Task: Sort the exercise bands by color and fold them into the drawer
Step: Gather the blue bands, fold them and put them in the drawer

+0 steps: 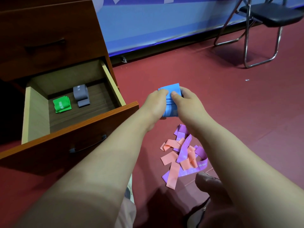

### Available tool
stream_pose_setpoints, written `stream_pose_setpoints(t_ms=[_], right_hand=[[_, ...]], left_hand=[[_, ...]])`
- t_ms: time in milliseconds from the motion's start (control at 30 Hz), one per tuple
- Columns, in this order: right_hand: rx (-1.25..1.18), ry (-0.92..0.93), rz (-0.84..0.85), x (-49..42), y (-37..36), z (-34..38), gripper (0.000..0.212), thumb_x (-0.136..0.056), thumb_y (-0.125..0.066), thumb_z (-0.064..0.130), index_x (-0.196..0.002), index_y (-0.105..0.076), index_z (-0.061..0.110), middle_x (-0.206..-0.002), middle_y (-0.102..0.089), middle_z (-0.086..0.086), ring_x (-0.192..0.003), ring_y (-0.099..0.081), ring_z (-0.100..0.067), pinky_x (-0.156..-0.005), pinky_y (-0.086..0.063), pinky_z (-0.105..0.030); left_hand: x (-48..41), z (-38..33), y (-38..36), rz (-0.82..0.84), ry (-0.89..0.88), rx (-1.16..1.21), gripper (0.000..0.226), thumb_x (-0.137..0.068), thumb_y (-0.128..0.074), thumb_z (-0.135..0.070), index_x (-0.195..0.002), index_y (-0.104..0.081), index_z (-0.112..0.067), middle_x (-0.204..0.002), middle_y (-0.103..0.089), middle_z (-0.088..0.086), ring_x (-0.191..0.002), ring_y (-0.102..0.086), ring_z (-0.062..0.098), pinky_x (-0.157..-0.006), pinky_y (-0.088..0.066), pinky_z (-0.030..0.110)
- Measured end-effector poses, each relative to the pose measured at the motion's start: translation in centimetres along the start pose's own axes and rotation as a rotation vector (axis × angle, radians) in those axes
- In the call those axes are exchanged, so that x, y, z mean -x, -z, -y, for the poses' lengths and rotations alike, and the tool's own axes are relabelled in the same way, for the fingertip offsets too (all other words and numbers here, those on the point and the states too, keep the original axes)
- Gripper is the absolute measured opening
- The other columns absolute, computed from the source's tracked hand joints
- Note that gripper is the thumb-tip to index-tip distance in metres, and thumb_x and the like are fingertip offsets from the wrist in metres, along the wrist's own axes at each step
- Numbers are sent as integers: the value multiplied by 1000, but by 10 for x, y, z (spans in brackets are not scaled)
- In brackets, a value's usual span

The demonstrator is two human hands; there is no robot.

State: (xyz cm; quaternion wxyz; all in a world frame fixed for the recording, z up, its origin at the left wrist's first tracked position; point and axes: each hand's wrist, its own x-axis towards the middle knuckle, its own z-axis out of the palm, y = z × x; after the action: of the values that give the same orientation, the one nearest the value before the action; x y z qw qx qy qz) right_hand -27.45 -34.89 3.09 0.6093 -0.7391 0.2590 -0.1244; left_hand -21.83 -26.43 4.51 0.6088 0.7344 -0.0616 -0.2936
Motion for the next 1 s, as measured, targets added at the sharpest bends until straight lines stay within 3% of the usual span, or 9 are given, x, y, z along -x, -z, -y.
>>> stream_pose_setpoints(t_ms=[133, 233, 333, 400, 467, 533, 700, 833, 1000], right_hand=[[12, 59, -72, -4, -7, 1, 21, -98, -47, 15, -108, -66, 18, -91, -68, 6, -77, -64, -7, -65, -49, -14], [103, 116, -155, -8, -16, -1, 18, -94, -53, 17, -103, -66, 25, -92, -67, 7, -81, -62, -10, -69, -48, -20], [158, 181, -165, -9, -29, 0, 26, -88, -60, 23, -112, -68, 28, -105, -68, 3, -94, -64, -13, -85, -52, -31], [170, 225, -131, -8, -39, 5, 33, -82, -65, 31, -115, -69, 30, -105, -65, 1, -90, -65, -11, -85, -54, -32], [160, 246, -75, -6, -49, 10, 40, -83, -71, 29, -122, -65, 30, -104, -57, 5, -82, -58, 2, -76, -49, -10], [134, 253, 8, -3, -61, 14, 48, -85, -72, 24, -130, -59, 28, -103, -50, 8, -74, -51, 11, -68, -41, -1], [-3, 188, 143, -1, -90, 19, 43, -94, -56, 15, -136, -55, 25, -111, -56, 2, -81, -55, 2, -75, -45, -11], [-127, 91, 243, -1, -105, 21, 39, -98, -51, 10, -134, -56, 20, -99, -63, 6, -74, -59, 3, -73, -48, -15], [-281, 32, 280, 2, -128, 23, 23, -94, -57, 10, -111, -70, 18, -93, -69, -1, -77, -61, -9, -71, -48, -24]], left_hand=[[-6, 6, 15, -69, -54, -70, 23, -95, -51, -25, -115, -57, -17, -108, -61, 3, -90, -60, 19, -73, -46, 27], [-10, 9, 33, -230, -154, -165, 20, -90, -59, -27, -109, -62, -21, -101, -61, -4, -81, -55, 10, -69, -49, 27], [-8, 9, 47, -103, -85, -52, 25, -97, -49, -30, -95, -69, -14, -91, -69, 2, -80, -62, 18, -73, -52, 35], [-6, 9, 55, -31, -55, 36, 39, -101, -41, -38, -97, -69, -12, -93, -72, 4, -83, -68, 20, -75, -54, 32], [-9, 13, 67, -45, -47, 129, 49, -100, -37, -48, -100, -70, -12, -93, -75, 6, -82, -71, 19, -76, -56, 33], [-8, 14, 80, -74, -11, 253, 56, -99, -36, -53, -110, -68, -9, -98, -75, 11, -82, -72, 19, -77, -58, 35], [-5, 17, 110, -132, 21, 344, 44, -101, -42, -43, -115, -65, -7, -106, -73, 16, -88, -73, 27, -69, -60, 38], [-5, 23, 127, -234, 17, 219, 32, -98, -47, -33, -105, -67, -9, -105, -72, 19, -95, -70, 38, -90, -54, 54], [-11, 29, 148, -368, 153, 256, 32, -98, -42, -36, -113, -61, -14, -108, -70, 10, -98, -68, 33, -94, -51, 51]])
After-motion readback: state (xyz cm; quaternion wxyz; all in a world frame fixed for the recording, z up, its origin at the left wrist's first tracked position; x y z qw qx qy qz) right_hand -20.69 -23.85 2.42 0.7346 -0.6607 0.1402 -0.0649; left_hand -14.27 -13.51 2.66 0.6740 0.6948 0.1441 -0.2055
